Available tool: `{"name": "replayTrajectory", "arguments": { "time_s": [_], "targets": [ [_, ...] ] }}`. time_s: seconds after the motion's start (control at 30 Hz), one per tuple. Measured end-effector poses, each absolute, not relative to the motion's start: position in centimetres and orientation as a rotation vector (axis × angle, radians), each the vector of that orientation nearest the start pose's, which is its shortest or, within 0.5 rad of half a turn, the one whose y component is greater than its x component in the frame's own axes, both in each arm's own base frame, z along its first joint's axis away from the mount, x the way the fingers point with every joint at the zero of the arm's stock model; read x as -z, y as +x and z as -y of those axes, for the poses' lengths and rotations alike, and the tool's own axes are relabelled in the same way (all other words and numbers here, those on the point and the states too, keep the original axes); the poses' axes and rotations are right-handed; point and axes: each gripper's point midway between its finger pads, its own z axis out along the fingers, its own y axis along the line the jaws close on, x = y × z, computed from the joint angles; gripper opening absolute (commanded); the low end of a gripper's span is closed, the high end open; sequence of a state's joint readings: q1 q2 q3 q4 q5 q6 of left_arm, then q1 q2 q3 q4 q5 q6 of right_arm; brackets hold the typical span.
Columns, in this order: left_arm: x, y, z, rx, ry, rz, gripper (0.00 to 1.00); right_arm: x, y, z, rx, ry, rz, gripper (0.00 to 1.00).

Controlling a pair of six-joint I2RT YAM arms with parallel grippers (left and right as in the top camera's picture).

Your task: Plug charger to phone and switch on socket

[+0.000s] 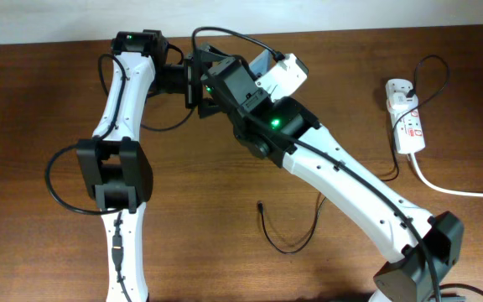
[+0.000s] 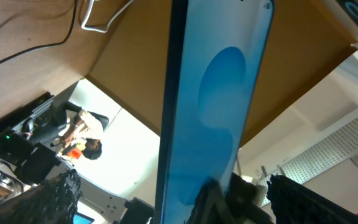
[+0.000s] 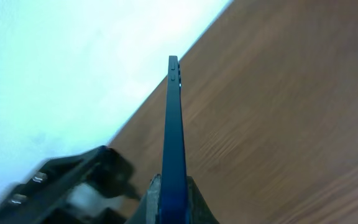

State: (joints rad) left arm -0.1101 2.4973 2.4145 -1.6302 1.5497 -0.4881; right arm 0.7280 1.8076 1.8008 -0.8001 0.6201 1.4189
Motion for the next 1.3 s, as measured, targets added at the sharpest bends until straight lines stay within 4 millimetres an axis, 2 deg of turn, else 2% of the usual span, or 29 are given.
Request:
{"name": "replayTrajectory", "arguments": {
  "time_s": [0.03,0.07,0.1,0.23,0.33,0.43,0.47,0.5,0.6,0.93,1.03,1.1,1.17,1.27,1.3],
  "targets": [
    [-23.5,44.7,22.2,-1.762,0.509,1.869,0.79,-27.2,41.9,-24.7,-0.516,1.098,-1.985,0.04],
    [-23.6,44.7,22.2,-1.750,0.528,1.849,0.64,-26.9,41.7,-25.4,-0.594,1.192,-1.976,0.04],
    [-23.6,44.7,22.2,-1.740,0.543,1.837,0.61,-26.9,41.7,-25.6,-0.622,1.234,-1.966,0.04],
    [-23.6,44.7,22.2,-1.695,0.600,1.796,0.62,-26.7,41.5,-25.9,-0.753,1.479,-1.857,0.04],
    [-23.6,44.7,22.2,-1.673,0.626,1.777,0.58,-26.7,41.5,-26.1,-0.812,1.584,-1.801,0.04],
    [-23.6,44.7,22.2,-1.660,0.642,1.765,0.49,-26.8,41.6,-26.3,-0.838,1.619,-1.777,0.04],
    [-23.6,44.7,22.2,-1.654,0.648,1.760,0.34,-26.8,41.6,-26.4,-0.852,1.634,-1.772,0.04],
    [-23.6,44.7,22.2,-1.649,0.654,1.756,0.30,-26.8,41.5,-26.6,-0.859,1.636,-1.778,0.04],
    [-23.6,44.7,22.2,-1.647,0.657,1.753,0.25,-26.6,41.2,-27.4,-0.897,1.649,-1.824,0.04],
    [-23.6,44.7,22.2,-1.645,0.659,1.753,0.22,-26.5,41.1,-27.7,-0.923,1.688,-1.814,0.04],
    [-23.6,44.7,22.2,-1.645,0.659,1.753,0.17,-26.6,41.2,-27.7,-0.927,1.694,-1.806,0.04],
    [-23.6,44.7,22.2,-1.644,0.659,1.753,0.06,-26.6,41.3,-27.7,-0.932,1.697,-1.800,0.05],
    [-23.6,44.8,22.3,-1.671,0.628,1.776,0.00,-26.7,41.4,-27.6,-0.948,1.725,-1.780,0.06],
    [-23.8,44.8,22.4,-1.701,0.591,1.799,0.00,-26.9,41.5,-27.5,-0.958,1.731,-1.780,0.19],
    [-23.8,44.8,22.3,-1.692,0.601,1.792,0.00,-27.0,41.5,-27.5,-0.958,1.723,-1.782,0.36]
  ]
}}
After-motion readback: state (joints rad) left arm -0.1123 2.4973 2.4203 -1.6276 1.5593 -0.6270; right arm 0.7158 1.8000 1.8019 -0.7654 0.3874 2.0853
